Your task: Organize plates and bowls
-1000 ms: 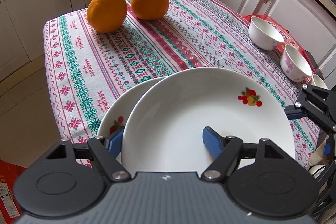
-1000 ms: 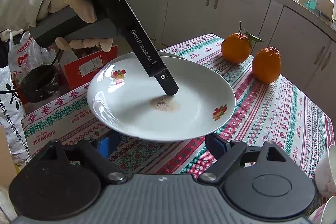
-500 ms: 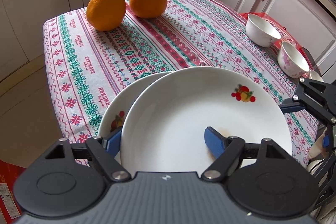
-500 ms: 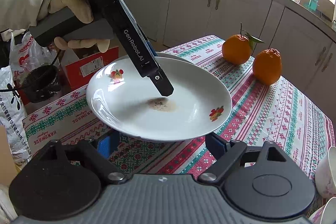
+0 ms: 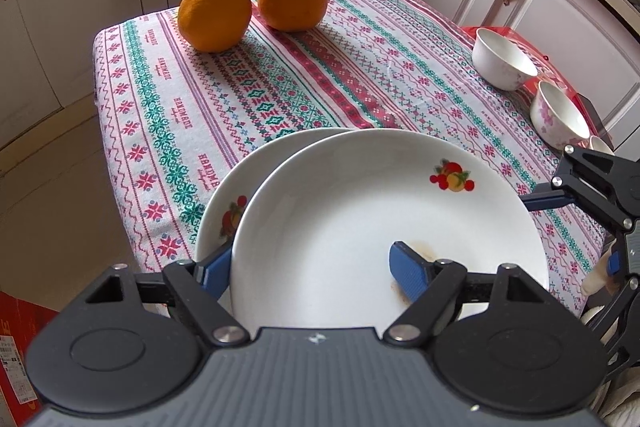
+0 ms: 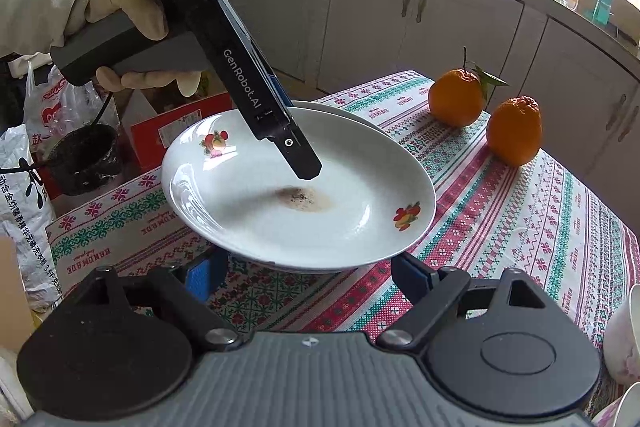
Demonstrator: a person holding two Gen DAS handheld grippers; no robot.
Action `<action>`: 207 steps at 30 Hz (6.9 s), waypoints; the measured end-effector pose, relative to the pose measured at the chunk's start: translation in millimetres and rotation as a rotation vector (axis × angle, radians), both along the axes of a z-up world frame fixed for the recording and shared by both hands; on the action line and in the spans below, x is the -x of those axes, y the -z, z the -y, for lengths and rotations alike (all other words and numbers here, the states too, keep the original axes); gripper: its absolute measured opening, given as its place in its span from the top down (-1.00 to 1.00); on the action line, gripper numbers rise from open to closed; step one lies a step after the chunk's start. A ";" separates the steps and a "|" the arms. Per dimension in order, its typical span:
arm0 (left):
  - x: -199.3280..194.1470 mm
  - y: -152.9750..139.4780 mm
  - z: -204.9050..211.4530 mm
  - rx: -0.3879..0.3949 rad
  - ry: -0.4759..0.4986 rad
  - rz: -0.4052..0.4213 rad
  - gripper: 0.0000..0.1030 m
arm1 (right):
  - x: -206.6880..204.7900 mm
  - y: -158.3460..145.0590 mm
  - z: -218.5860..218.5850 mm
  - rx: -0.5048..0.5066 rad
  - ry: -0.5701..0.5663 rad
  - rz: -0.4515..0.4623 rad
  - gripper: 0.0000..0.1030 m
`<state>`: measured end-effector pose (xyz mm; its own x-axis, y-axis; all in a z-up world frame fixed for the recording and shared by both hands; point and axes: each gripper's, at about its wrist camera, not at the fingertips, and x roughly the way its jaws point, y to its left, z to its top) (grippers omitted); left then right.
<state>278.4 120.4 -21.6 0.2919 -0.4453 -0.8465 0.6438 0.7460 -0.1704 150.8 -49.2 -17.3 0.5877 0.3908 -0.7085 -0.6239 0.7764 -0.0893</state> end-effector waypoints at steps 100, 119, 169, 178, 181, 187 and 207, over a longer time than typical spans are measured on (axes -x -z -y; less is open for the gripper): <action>150.2 -47.3 94.2 0.136 0.070 0.454 -0.85 | 73.9 -33.9 124.0 -0.021 0.333 0.131 -1.00; 231.6 24.2 267.7 0.183 0.427 0.431 -0.85 | 143.6 -10.1 282.2 -0.125 0.678 0.061 -1.00; 229.8 19.9 254.5 0.202 0.325 0.387 -0.64 | 107.3 -8.6 256.4 -0.204 0.495 -0.065 -0.62; 213.6 16.1 223.3 0.177 0.239 0.392 -0.64 | 77.7 -10.5 223.5 -0.201 0.404 -0.069 -0.62; 206.7 15.8 214.3 0.173 0.214 0.391 -0.64 | 67.1 -10.1 215.5 -0.201 0.378 -0.074 -0.62; 191.6 17.8 199.8 0.153 0.172 0.398 -0.64 | 43.0 -7.2 197.5 -0.195 0.332 -0.081 -0.62; 156.2 25.2 178.8 0.115 0.079 0.393 -0.64 | -10.8 6.2 167.5 -0.207 0.271 -0.100 -0.62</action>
